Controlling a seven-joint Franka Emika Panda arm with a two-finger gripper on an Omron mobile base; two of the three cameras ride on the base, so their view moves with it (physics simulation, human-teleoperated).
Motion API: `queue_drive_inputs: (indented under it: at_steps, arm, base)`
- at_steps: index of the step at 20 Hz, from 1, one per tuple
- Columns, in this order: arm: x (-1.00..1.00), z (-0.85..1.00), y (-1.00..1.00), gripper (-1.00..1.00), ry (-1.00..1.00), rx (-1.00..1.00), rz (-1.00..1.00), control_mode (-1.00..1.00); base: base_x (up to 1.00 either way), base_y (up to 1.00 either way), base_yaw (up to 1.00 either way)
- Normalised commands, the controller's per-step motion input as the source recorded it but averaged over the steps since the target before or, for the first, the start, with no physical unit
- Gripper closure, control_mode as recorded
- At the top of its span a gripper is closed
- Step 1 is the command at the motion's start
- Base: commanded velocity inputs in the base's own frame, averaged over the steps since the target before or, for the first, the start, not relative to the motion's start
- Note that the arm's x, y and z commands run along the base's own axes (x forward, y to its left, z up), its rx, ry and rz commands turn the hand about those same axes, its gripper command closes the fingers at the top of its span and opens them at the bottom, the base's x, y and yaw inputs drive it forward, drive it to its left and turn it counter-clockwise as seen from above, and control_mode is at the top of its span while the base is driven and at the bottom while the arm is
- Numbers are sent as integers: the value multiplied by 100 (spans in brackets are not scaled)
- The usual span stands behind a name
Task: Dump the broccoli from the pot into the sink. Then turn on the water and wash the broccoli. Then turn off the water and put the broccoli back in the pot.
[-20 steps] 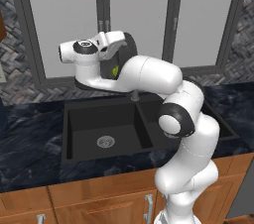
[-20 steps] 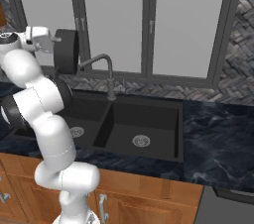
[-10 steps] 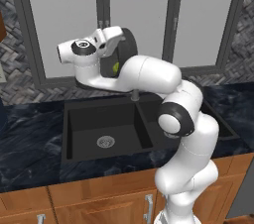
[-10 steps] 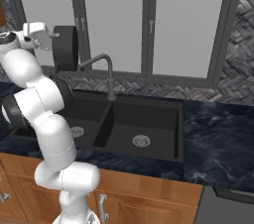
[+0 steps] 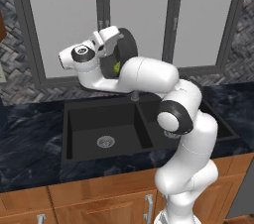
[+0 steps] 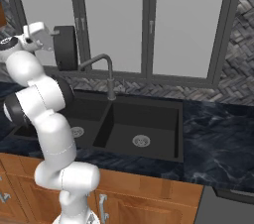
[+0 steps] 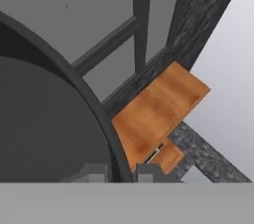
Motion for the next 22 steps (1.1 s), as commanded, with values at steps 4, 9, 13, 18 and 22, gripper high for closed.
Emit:
queue_drive_inputs:
  at_steps: [4, 9, 13, 18, 22]
  arm:
    - [19, 0, 0, 100, -9, -16, 0, -100]
    - [19, 4, 0, 100, -12, -16, 0, -100]
    - [10, 34, 14, 100, -18, -10, 0, -100]
    - [0, 56, 22, 100, -15, -8, 0, -100]
    - [0, 3, 8, 100, -9, -19, 0, -100]
  base:
    - [0, 0, 0]
    - [0, 0, 0]
    - [0, 0, 0]
    - [0, 0, 0]
    - [0, 0, 0]
